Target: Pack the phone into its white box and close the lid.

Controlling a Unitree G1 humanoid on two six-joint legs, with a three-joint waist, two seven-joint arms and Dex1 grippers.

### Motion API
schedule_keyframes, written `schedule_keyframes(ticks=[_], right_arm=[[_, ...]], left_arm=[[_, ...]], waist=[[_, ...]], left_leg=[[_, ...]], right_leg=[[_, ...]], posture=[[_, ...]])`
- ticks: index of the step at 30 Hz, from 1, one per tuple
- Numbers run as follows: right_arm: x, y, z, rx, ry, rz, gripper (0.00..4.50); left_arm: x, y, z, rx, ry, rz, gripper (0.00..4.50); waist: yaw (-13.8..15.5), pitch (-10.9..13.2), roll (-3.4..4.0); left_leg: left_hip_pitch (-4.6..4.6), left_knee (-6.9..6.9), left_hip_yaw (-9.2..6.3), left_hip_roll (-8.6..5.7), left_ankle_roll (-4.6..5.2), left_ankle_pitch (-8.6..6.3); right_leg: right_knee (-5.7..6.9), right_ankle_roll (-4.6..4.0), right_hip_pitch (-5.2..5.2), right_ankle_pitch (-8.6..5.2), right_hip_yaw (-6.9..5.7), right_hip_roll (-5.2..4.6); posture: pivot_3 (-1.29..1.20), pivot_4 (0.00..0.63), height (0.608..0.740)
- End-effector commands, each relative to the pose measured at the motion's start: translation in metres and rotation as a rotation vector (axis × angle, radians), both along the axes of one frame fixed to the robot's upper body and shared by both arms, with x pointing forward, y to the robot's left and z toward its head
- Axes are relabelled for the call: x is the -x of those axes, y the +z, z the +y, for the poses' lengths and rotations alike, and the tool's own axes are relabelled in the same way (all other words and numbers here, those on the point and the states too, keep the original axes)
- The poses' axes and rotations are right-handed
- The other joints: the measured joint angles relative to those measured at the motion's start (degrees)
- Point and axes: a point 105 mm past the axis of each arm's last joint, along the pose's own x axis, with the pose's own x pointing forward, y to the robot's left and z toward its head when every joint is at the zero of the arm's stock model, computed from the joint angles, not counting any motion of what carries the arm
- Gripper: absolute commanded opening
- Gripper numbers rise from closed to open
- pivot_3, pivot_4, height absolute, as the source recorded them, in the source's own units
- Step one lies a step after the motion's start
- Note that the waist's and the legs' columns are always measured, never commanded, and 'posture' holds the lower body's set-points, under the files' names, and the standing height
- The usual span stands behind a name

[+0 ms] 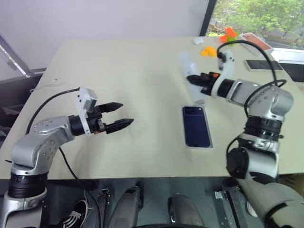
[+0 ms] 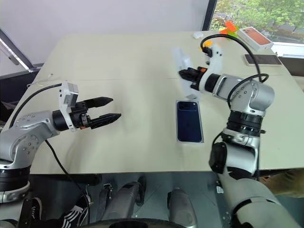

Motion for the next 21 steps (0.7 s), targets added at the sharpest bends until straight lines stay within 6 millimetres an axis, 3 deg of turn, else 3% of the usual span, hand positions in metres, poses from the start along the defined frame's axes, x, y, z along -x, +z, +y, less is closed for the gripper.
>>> schedule_keyframes(ticks=[1,4,7,10,16,21], right_arm=[[0.021,0.016,0.019,-0.144,0.085,-0.033,0.07],[0.029,0.015,0.035,-0.246,0.138,-0.025,0.07],[0.039,-0.006,0.048,-0.3,0.157,0.05,0.07],[0.05,-0.029,0.052,-0.286,0.162,0.119,0.07],[0.059,-0.049,0.052,-0.305,0.124,0.209,0.07],[0.065,-0.054,0.046,-0.333,0.067,0.261,0.0]], left_arm=[[-0.003,0.009,0.002,0.006,0.026,-0.048,4.5],[-0.003,0.009,0.001,0.016,0.03,-0.045,4.5],[-0.003,0.008,-0.001,0.031,0.048,-0.041,4.5],[-0.004,0.006,-0.003,0.043,0.061,-0.029,4.5],[-0.005,-0.003,-0.015,0.094,0.074,0.013,4.5],[-0.006,-0.019,-0.036,0.12,0.055,0.066,2.13]], waist=[[0.1,0.0,0.0],[0.0,0.0,0.01],[-0.1,0.0,0.01],[-0.2,0.0,0.01],[-0.9,0.0,0.02],[-1.5,0.0,0.03]], left_leg=[[0.0,0.01,0.0,0.0,-0.01,0.0],[0.01,0.03,0.04,-0.02,-0.04,0.0],[0.02,0.04,0.1,-0.02,-0.09,-0.02],[0.02,0.04,0.1,-0.01,-0.04,0.03],[0.03,0.06,0.17,0.01,-0.03,0.07],[0.03,0.1,0.18,0.0,0.02,0.1]], right_leg=[[0.03,0.0,-0.03,0.0,0.0,0.0],[0.15,-0.01,-0.09,0.0,0.04,-0.03],[0.32,-0.02,-0.18,0.0,0.13,-0.04],[0.44,-0.06,-0.26,-0.02,0.14,-0.04],[0.59,-0.08,-0.29,-0.03,0.21,-0.03],[0.57,-0.07,-0.24,-0.04,0.2,-0.03]], posture=[[0.0,0.15,0.74],[0.0,0.15,0.74],[0.0,0.15,0.74],[0.0,0.15,0.74],[0.0,0.15,0.74],[0.0,0.15,0.74]])
